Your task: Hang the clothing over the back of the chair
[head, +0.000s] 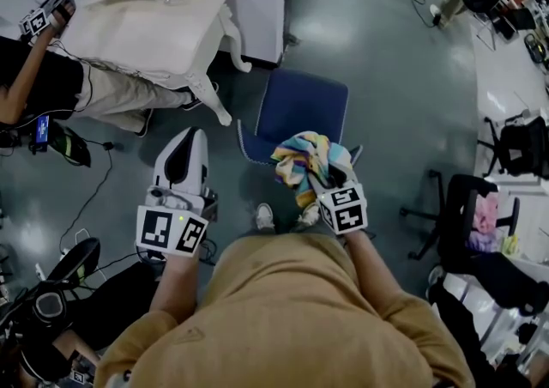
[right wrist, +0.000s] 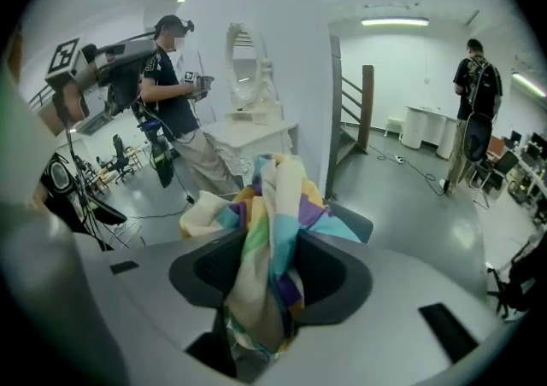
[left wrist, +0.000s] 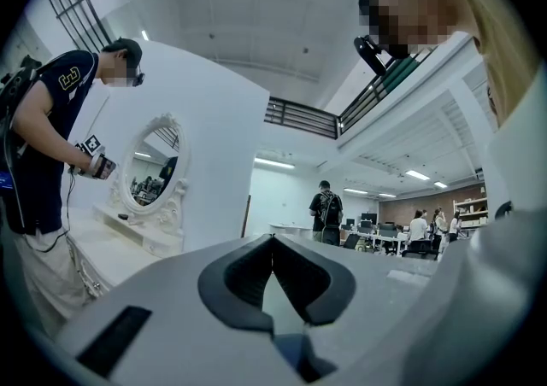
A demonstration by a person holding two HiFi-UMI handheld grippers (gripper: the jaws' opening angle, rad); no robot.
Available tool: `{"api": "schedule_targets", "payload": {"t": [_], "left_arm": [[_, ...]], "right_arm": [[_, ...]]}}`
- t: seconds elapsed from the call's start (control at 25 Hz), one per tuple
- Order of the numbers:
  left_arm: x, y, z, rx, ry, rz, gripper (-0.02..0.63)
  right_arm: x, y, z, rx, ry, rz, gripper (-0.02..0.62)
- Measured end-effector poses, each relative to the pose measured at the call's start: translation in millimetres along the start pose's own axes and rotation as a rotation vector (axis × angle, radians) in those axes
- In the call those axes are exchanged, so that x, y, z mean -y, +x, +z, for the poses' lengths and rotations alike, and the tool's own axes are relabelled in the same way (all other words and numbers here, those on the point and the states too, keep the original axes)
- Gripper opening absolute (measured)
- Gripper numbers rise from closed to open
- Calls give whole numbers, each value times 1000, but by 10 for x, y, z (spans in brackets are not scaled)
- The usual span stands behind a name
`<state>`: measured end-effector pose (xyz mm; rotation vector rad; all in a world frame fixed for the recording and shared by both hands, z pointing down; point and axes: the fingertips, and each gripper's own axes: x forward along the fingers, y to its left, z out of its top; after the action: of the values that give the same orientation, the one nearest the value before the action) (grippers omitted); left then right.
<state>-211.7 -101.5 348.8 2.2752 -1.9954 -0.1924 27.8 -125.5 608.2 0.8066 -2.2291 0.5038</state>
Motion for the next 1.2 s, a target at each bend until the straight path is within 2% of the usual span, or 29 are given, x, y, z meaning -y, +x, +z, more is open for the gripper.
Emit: {"api": "schedule_targets", "payload": {"t": [0.36,0.88,1.04,1.2], "left_arm": [[24,30,-24,0,-6,-16,5],[50,46,-33,-3,-6,-21,5],[47,40,-45,-6,-4,-21,5],[83,54,-46,-5,1,-26,5]], "right_arm": [[51,-93,46,17,17,-8,275],[153,-349,256,118,104,13,302],[306,-520,370,186,184,0,281],[517,-752,522,274,237,-26,156]]}}
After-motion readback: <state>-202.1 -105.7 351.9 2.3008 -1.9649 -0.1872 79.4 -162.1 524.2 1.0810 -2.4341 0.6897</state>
